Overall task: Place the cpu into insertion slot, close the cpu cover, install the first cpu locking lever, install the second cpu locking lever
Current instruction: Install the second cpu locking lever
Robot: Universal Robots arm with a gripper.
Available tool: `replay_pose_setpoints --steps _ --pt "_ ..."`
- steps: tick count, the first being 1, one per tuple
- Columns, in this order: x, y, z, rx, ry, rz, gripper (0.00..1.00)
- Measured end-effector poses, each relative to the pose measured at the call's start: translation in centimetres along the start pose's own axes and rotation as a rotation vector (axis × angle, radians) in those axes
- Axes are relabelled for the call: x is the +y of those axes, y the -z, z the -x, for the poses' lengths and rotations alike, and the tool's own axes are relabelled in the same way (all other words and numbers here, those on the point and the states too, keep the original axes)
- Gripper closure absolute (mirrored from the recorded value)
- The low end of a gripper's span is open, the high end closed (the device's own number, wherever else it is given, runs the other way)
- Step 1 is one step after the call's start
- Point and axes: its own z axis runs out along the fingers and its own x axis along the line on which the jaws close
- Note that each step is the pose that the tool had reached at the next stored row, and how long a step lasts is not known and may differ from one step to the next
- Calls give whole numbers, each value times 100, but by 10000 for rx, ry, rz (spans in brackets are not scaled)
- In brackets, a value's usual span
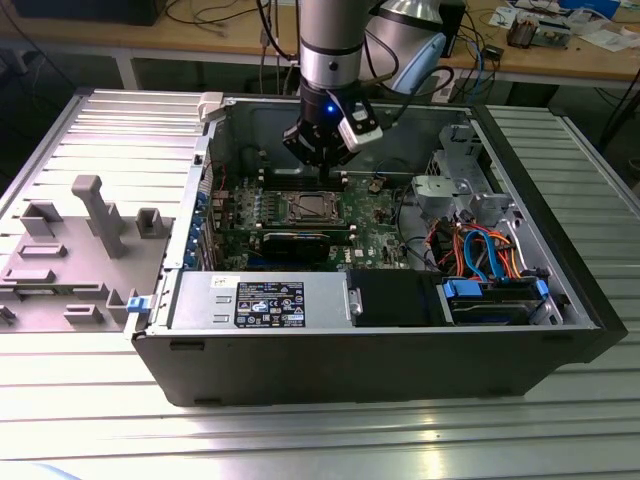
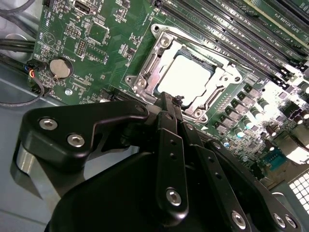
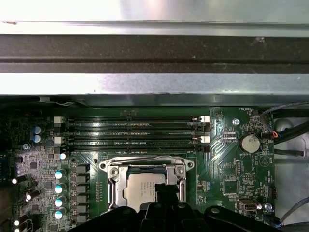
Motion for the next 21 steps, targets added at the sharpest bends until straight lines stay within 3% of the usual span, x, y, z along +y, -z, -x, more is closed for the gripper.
replay_pose_setpoints --steps 15,17,19,21 --pt "-48 2 1 0 1 3 89" --pt "-96 3 1 6 -3 110 89" --pt "-129 4 2 23 -14 404 89" --pt "-131 3 1 24 -17 447 89"
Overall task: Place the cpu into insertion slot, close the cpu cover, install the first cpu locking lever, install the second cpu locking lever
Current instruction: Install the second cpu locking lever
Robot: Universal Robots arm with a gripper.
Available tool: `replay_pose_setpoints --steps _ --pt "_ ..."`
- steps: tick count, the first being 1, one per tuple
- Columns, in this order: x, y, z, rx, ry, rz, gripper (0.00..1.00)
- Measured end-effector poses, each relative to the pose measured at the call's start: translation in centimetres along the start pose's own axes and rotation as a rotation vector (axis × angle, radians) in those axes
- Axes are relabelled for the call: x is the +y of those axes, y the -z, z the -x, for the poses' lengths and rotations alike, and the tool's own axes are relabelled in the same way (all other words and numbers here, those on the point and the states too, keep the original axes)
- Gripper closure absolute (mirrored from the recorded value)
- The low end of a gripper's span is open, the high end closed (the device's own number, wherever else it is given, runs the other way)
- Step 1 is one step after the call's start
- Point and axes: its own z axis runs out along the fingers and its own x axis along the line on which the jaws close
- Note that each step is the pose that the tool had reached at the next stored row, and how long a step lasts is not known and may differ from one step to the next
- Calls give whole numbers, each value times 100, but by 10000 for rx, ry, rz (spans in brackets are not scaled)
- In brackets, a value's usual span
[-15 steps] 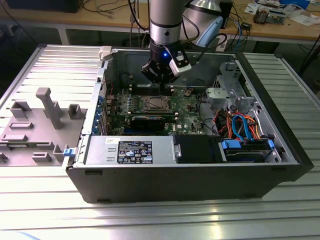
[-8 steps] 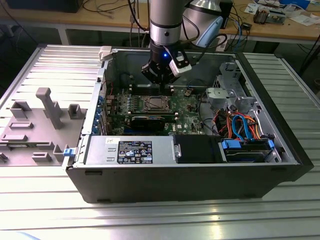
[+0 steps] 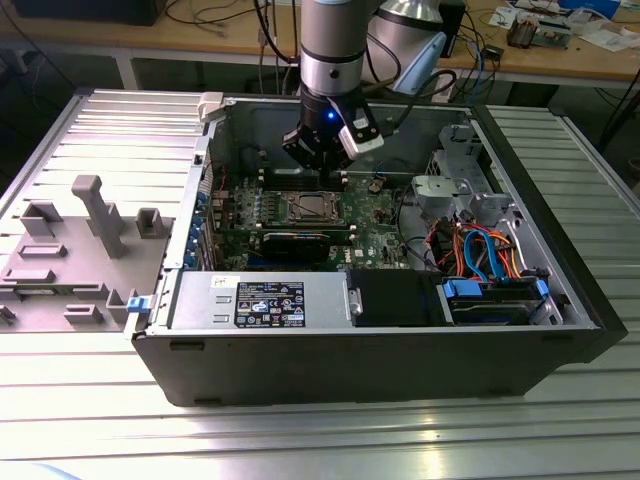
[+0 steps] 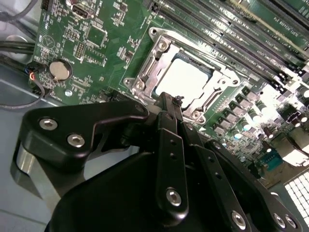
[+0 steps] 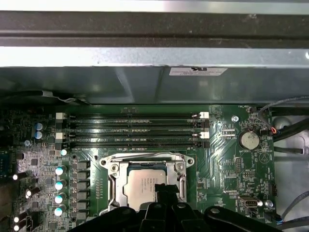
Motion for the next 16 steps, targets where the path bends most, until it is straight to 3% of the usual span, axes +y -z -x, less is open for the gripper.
replay_pose_setpoints --steps 16 --pt "-1 1 0 1 -1 77 89"
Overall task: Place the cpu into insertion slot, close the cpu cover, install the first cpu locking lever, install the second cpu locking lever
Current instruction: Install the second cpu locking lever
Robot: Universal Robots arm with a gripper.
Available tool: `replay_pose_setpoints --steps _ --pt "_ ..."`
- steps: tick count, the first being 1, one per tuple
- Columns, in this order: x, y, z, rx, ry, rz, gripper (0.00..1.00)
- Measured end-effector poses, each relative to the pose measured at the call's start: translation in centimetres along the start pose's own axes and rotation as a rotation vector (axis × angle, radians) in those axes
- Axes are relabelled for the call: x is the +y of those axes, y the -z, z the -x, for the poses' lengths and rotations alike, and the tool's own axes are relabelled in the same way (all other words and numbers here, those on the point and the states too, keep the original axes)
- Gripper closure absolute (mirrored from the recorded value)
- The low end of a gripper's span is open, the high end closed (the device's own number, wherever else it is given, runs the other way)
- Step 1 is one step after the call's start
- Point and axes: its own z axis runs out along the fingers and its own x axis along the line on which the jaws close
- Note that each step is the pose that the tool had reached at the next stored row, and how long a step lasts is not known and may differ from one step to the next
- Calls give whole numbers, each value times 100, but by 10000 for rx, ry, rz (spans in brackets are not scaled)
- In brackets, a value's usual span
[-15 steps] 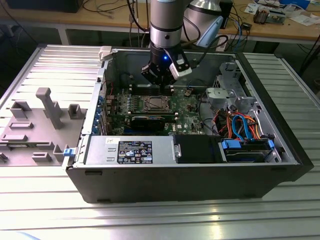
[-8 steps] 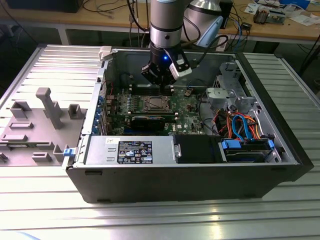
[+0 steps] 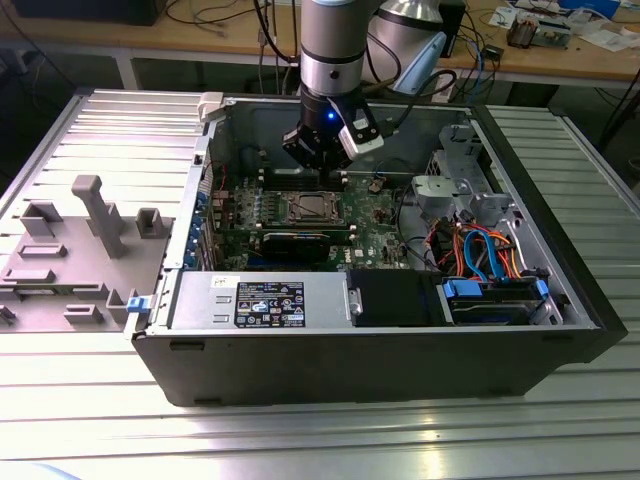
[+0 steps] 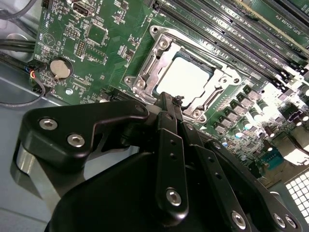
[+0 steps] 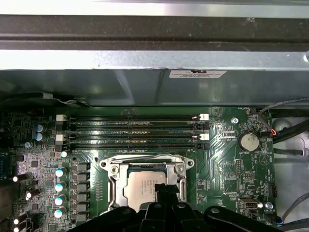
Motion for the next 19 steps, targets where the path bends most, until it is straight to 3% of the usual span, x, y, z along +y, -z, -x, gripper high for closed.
replay_pose_setpoints --steps 19 --pt "-54 -3 0 0 0 0 89"
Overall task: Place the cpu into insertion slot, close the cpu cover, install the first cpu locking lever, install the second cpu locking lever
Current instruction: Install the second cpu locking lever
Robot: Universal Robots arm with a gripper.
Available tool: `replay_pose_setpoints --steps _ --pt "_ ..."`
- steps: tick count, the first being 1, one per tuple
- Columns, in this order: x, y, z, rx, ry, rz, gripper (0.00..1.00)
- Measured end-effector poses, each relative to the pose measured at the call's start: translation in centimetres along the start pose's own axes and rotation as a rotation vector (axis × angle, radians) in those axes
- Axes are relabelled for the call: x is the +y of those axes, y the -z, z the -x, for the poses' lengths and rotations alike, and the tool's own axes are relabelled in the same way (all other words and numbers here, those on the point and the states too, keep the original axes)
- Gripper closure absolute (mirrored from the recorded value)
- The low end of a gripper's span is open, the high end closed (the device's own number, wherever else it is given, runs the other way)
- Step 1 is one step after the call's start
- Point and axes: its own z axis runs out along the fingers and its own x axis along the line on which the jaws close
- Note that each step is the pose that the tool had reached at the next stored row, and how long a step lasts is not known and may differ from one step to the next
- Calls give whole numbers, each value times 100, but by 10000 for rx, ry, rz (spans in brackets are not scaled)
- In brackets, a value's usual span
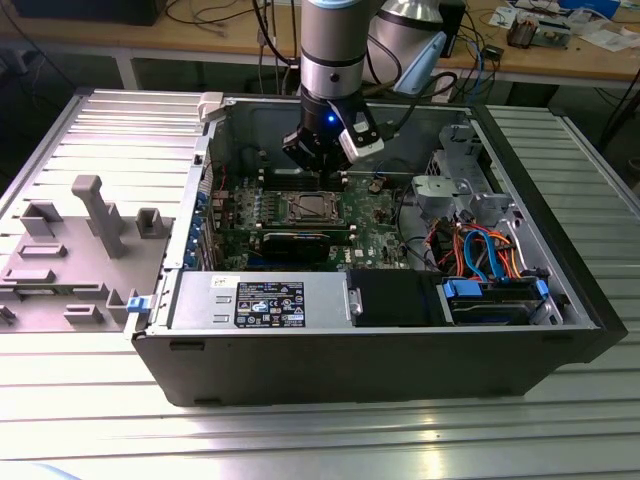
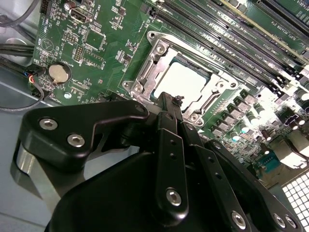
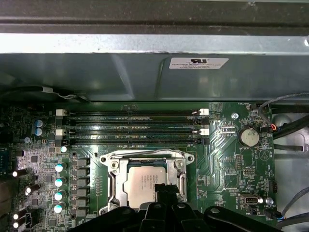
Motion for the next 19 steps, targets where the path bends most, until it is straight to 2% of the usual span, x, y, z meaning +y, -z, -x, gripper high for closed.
replay_pose_setpoints --steps 10,14,15,16,17,18,19 --pt "-11 12 0 1 0 -2 89" --pt "-21 38 2 0 -2 53 89" --pt "-32 39 2 0 -3 90 89" --pt "-51 39 2 0 -6 167 89" --pt "-71 38 2 1 -9 275 89" --pt "-100 39 2 4 -15 442 89" --pt "-104 38 2 2 -16 468 89"
